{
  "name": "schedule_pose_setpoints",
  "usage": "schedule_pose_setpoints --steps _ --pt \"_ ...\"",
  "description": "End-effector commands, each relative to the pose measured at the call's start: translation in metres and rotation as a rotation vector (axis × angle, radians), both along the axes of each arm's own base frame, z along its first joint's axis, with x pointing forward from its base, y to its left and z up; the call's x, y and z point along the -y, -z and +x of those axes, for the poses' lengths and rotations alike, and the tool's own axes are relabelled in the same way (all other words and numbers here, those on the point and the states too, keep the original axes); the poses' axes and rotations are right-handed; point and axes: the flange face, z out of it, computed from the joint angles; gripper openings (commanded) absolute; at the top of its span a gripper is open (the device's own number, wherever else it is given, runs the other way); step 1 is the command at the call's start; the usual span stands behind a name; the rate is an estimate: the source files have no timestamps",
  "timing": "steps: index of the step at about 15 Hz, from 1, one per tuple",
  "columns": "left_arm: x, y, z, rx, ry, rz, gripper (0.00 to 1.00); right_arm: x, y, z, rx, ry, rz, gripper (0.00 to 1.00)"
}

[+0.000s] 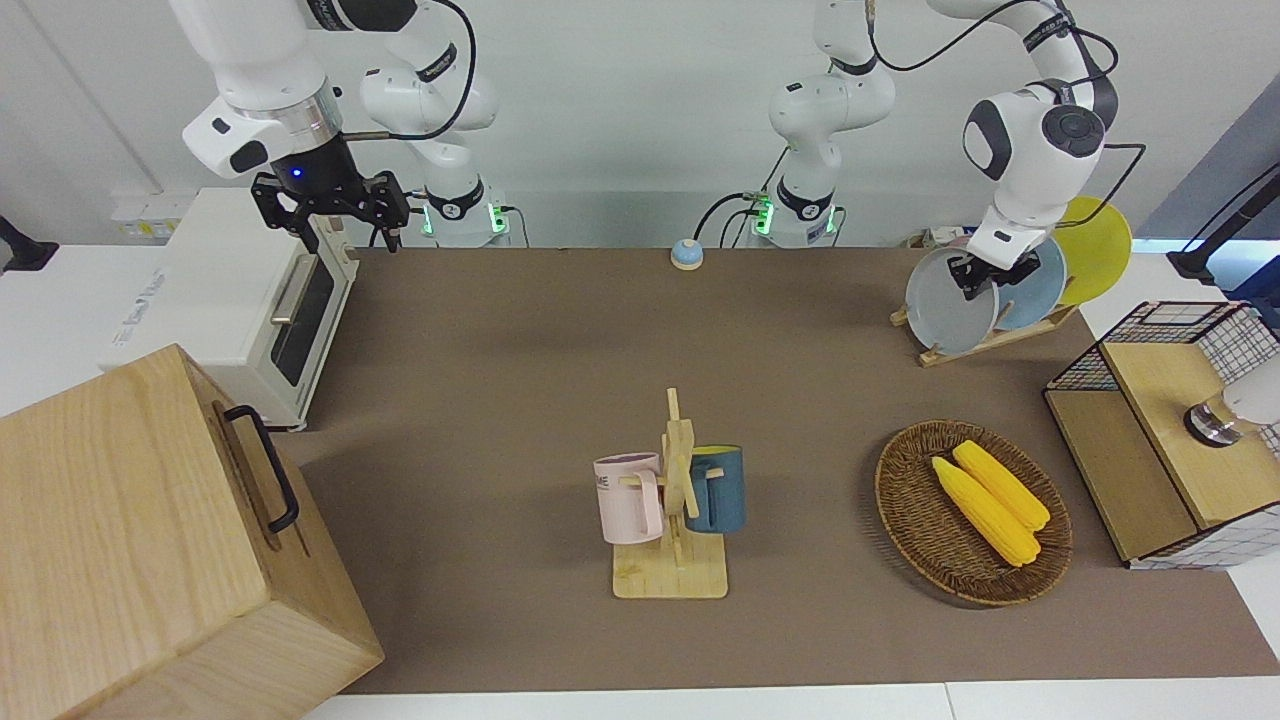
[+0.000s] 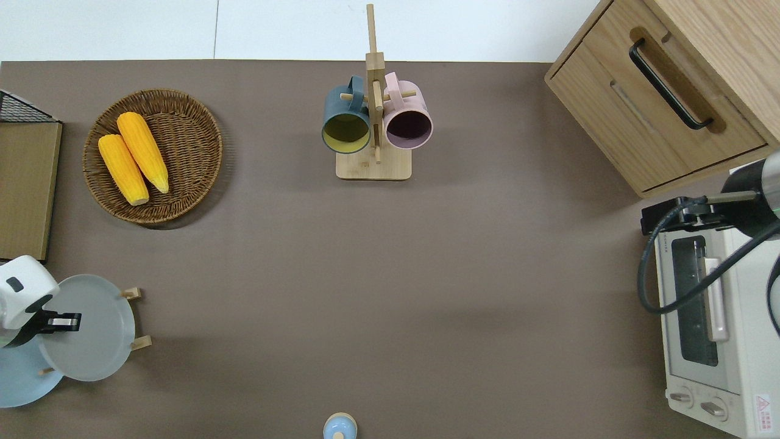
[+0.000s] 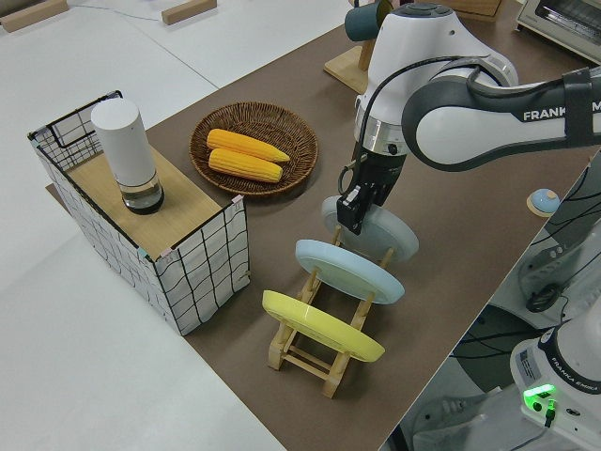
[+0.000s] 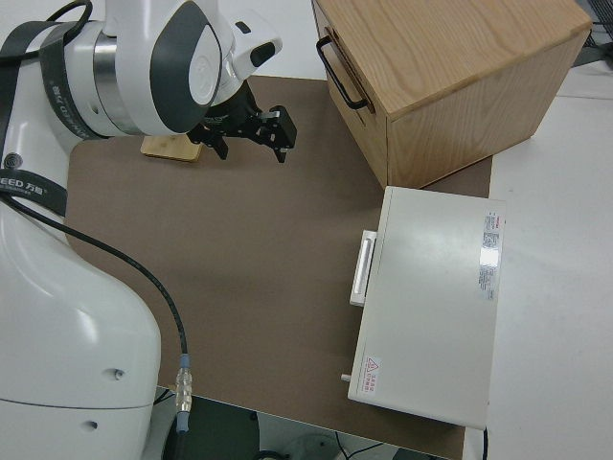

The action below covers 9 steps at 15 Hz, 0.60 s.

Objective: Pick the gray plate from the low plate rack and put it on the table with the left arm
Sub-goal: 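Grasp the gray plate rim with the left gripper and lift it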

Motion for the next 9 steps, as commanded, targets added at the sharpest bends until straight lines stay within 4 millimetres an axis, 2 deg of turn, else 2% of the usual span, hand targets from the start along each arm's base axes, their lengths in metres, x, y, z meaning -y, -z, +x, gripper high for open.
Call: schedule_pose_setpoints --steps 1,4,7,9 --pt "0.016 -0.012 -0.007 -0.005 -0.006 0.033 0.0 -0.001 -0.003 0.0 0.005 0.003 0.003 0.983" --pt "0.034 -0.018 -0.003 -0.009 -0.026 0.051 0.0 -0.001 -0.003 0.0 0.005 0.003 0.003 0.983" --pt "0.044 -0.034 0.001 -0.03 -0.025 0.064 0.0 -0.001 -0.003 0.0 0.005 0.003 0.003 0.983" --pt "0.052 -0.058 0.006 -0.042 -0.022 0.075 0.0 -0.001 -0.003 0.0 0.005 0.003 0.003 0.983"
